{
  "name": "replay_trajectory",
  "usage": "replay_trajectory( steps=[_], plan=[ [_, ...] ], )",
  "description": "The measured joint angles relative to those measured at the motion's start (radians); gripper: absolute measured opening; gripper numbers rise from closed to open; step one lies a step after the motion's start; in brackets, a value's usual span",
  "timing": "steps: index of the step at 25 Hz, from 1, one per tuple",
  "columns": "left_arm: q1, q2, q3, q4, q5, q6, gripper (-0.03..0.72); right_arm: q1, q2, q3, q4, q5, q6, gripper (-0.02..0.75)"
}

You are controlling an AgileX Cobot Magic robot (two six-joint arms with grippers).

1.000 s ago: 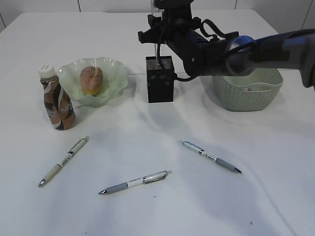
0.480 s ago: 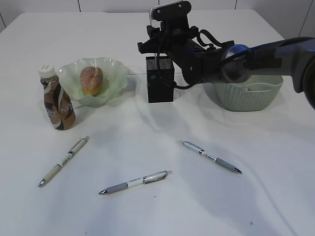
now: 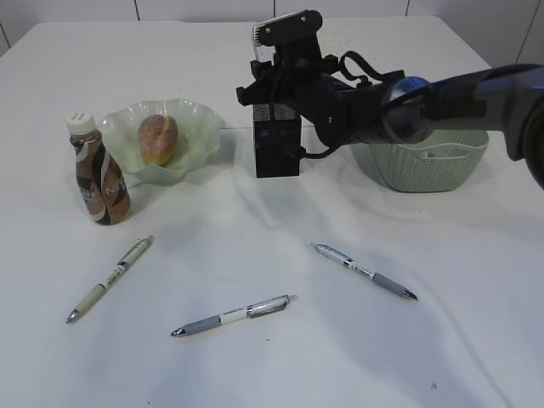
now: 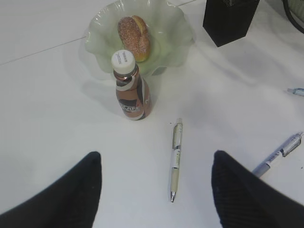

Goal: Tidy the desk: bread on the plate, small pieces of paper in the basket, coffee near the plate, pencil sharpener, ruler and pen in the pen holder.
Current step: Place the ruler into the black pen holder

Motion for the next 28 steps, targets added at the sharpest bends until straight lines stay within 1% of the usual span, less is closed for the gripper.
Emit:
replay_trajectory(
  steps=[4, 9, 11, 13, 15, 18, 20, 24, 28],
  plan=[
    [0.0, 0.0, 0.0, -0.002, 0.0, 0.0, 0.51, 0.0, 0.0, 0.0, -0.005, 0.024, 0.0, 0.321],
    [0.0, 0.0, 0.0, -0.03, 0.0, 0.0, 0.51, 0.0, 0.0, 0.0, -0.007, 0.042, 0.0, 0.335],
    [0.0, 0.0, 0.0, -0.035, 0.0, 0.0, 0.51, 0.0, 0.0, 0.0, -0.005, 0.094, 0.0, 0.337],
    [0.0, 0.0, 0.0, -0.036, 0.0, 0.0, 0.51, 0.0, 0.0, -0.002, -0.003, 0.112, 0.0, 0.344],
    [0.0, 0.0, 0.0, -0.037, 0.0, 0.0, 0.51, 0.0, 0.0, -0.002, -0.002, 0.123, 0.0, 0.365],
    [0.0, 0.0, 0.0, -0.037, 0.0, 0.0, 0.51, 0.0, 0.0, -0.004, 0.0, 0.125, 0.0, 0.374],
    [0.0, 0.0, 0.0, -0.039, 0.0, 0.0, 0.51, 0.0, 0.0, -0.004, 0.0, 0.136, 0.0, 0.375],
    [0.0, 0.0, 0.0, -0.039, 0.0, 0.0, 0.51, 0.0, -0.018, -0.02, 0.0, 0.208, 0.0, 0.375],
    [0.0, 0.0, 0.0, -0.039, 0.0, 0.0, 0.51, 0.0, -0.043, -0.047, 0.0, 0.231, 0.0, 0.375]
  ],
)
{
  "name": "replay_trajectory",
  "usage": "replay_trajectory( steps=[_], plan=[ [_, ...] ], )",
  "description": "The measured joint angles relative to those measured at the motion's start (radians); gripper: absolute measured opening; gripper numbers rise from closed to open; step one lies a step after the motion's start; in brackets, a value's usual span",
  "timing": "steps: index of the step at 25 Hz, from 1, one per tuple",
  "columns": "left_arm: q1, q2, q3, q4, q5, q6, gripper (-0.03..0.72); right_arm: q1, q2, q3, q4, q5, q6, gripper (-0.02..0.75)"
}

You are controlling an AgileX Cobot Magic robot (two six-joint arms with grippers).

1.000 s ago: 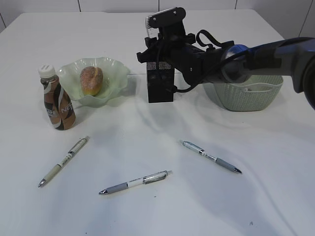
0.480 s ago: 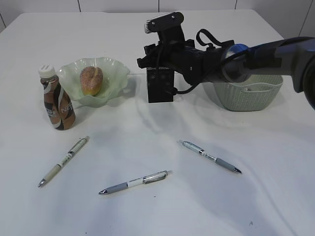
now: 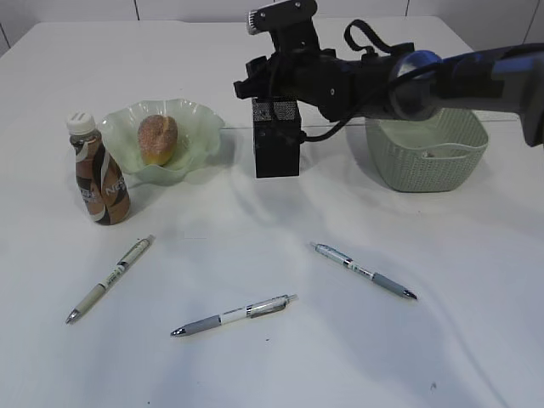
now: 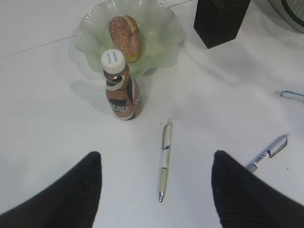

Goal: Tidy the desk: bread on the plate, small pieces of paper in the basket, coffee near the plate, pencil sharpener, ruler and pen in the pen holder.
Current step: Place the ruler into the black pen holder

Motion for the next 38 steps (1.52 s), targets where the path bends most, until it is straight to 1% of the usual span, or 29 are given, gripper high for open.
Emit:
replay_trajectory(
  steps=[5, 6, 7, 8, 9, 10, 12, 13, 14, 16, 17, 21, 22, 25, 29, 33, 34, 38],
  plan=[
    [0.0, 0.0, 0.0, 0.0, 0.0, 0.0, 0.51, 0.0, -0.027, -0.037, 0.0, 0.083, 0.0, 0.375],
    [0.0, 0.0, 0.0, 0.0, 0.0, 0.0, 0.51, 0.0, -0.043, -0.059, 0.0, 0.159, 0.0, 0.375],
    [0.0, 0.0, 0.0, 0.0, 0.0, 0.0, 0.51, 0.0, -0.053, -0.07, 0.0, 0.199, 0.0, 0.375],
    [0.0, 0.0, 0.0, 0.0, 0.0, 0.0, 0.51, 0.0, -0.053, -0.07, 0.0, 0.199, 0.0, 0.375],
    [0.0, 0.0, 0.0, -0.001, 0.0, 0.0, 0.51, 0.0, -0.081, -0.09, -0.002, 0.31, 0.0, 0.375],
    [0.0, 0.0, 0.0, -0.001, 0.0, 0.0, 0.51, 0.0, -0.081, -0.09, -0.002, 0.31, 0.0, 0.375],
    [0.0, 0.0, 0.0, -0.001, 0.0, 0.0, 0.51, 0.0, -0.136, -0.115, -0.004, 0.442, 0.0, 0.375],
    [0.0, 0.0, 0.0, -0.001, 0.0, 0.0, 0.51, 0.0, -0.143, -0.119, -0.004, 0.46, 0.0, 0.375],
    [0.0, 0.0, 0.0, -0.002, 0.0, 0.0, 0.51, 0.0, -0.171, -0.131, -0.004, 0.542, 0.0, 0.375],
    [0.0, 0.0, 0.0, -0.005, 0.0, 0.0, 0.51, 0.0, -0.202, -0.146, -0.006, 0.635, 0.002, 0.375],
    [0.0, 0.0, 0.0, -0.005, 0.0, 0.0, 0.51, 0.0, -0.234, -0.157, -0.008, 0.715, 0.002, 0.375],
    [0.0, 0.0, 0.0, -0.005, 0.0, 0.0, 0.51, 0.0, -0.28, -0.166, -0.01, 0.931, 0.003, 0.375],
    [0.0, 0.0, 0.0, -0.005, 0.0, 0.0, 0.51, 0.0, -0.286, -0.167, -0.013, 1.02, 0.003, 0.375],
    [0.0, 0.0, 0.0, -0.005, 0.01, 0.0, 0.51, 0.0, -0.288, -0.167, -0.049, 1.174, 0.003, 0.375],
    [0.0, 0.0, 0.0, -0.005, 0.049, 0.0, 0.51, 0.0, -0.288, -0.167, -0.094, 1.28, 0.003, 0.375],
    [0.0, 0.0, 0.0, -0.005, 0.131, 0.0, 0.51, 0.0, -0.288, -0.167, -0.094, 1.28, 0.003, 0.374],
    [0.0, 0.0, 0.0, -0.005, 0.155, 0.0, 0.51, 0.0, -0.288, -0.167, -0.113, 1.368, -0.045, 0.374],
    [0.0, 0.0, 0.0, -0.007, 0.281, 0.0, 0.51, 0.0, -0.288, -0.167, -0.121, 1.383, -0.06, 0.373]
  ],
)
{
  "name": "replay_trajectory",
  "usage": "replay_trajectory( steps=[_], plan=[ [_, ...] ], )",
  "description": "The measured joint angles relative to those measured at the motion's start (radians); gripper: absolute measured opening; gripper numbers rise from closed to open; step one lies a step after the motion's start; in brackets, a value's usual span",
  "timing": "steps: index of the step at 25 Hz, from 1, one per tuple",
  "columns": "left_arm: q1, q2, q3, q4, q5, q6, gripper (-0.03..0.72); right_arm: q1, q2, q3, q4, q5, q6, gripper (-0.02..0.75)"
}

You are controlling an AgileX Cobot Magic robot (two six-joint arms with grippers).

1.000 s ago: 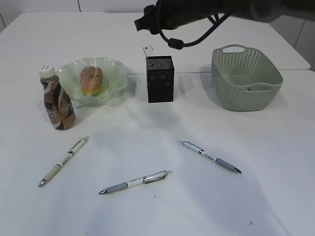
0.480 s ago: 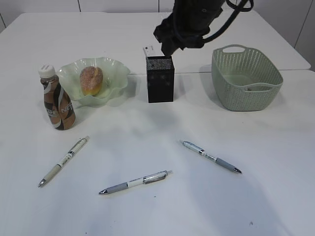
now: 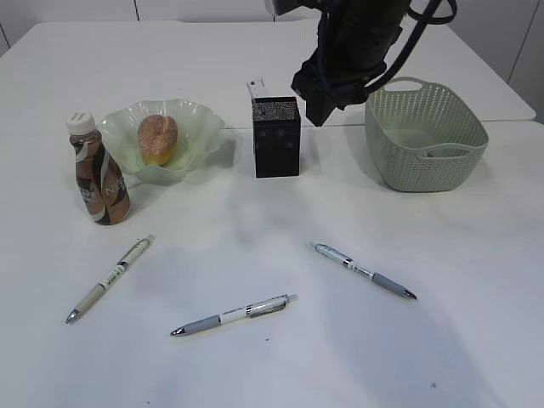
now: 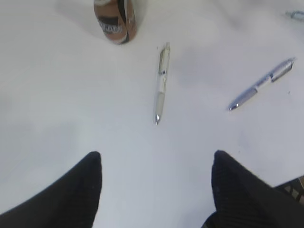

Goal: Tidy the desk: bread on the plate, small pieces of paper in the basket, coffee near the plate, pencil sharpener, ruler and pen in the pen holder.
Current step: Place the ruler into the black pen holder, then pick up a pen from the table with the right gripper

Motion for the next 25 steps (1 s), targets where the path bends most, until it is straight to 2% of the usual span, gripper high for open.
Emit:
replay_trajectory(
  steps=[6, 9, 12, 16, 25],
  plan=[
    [0.0, 0.0, 0.0, -0.001, 0.108, 0.0, 0.51, 0.0, 0.0, 0.049, 0.002, 0.0, 0.068, 0.373],
    [0.0, 0.0, 0.0, -0.001, 0.115, 0.0, 0.51, 0.0, 0.0, 0.114, -0.002, 0.0, 0.074, 0.373],
    [0.0, 0.0, 0.0, -0.001, 0.115, 0.0, 0.509, 0.0, 0.0, 0.247, -0.02, 0.0, 0.055, 0.373],
    [0.0, 0.0, 0.0, 0.003, 0.115, 0.0, 0.509, 0.0, 0.0, 0.324, -0.048, -0.002, 0.013, 0.373],
    [0.0, 0.0, 0.0, 0.01, 0.115, 0.0, 0.509, 0.0, 0.0, 0.34, -0.07, -0.015, -0.008, 0.372]
  ],
)
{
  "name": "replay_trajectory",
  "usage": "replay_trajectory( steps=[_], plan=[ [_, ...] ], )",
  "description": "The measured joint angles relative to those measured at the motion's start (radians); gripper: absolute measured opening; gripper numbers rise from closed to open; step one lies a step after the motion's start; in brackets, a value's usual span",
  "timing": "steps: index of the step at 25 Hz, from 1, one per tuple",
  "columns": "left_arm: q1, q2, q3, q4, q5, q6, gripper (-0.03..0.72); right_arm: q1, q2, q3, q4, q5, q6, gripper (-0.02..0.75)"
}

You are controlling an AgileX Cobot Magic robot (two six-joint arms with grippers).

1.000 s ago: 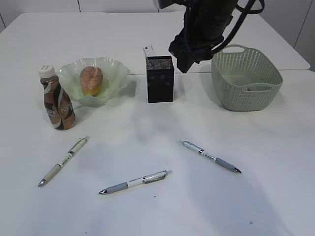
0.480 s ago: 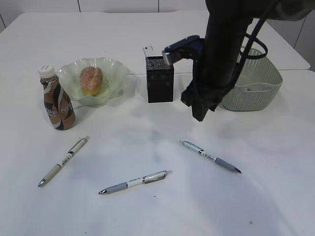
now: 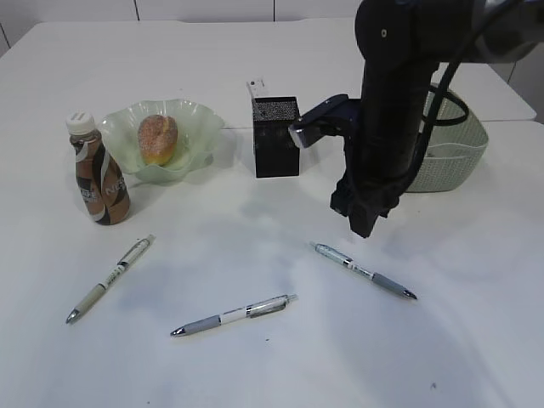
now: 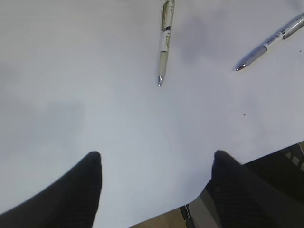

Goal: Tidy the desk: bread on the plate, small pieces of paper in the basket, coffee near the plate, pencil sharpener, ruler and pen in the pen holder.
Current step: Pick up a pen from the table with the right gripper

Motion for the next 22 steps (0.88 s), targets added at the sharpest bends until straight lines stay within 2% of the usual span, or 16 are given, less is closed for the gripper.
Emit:
replay_trajectory(
  steps=[1, 6, 11, 22],
  plan=[
    [0.0, 0.0, 0.0, 0.0, 0.0, 0.0, 0.509, 0.0, -0.003, 0.057, 0.002, -0.005, -0.011, 0.372],
    [0.0, 0.0, 0.0, 0.0, 0.0, 0.0, 0.509, 0.0, -0.003, 0.107, 0.019, -0.082, -0.077, 0.372],
    [0.0, 0.0, 0.0, 0.0, -0.002, 0.0, 0.509, 0.0, 0.03, 0.109, 0.033, -0.131, -0.097, 0.372],
    [0.0, 0.0, 0.0, 0.001, -0.002, 0.0, 0.509, 0.0, 0.125, 0.109, 0.038, -0.136, -0.099, 0.372]
  ],
)
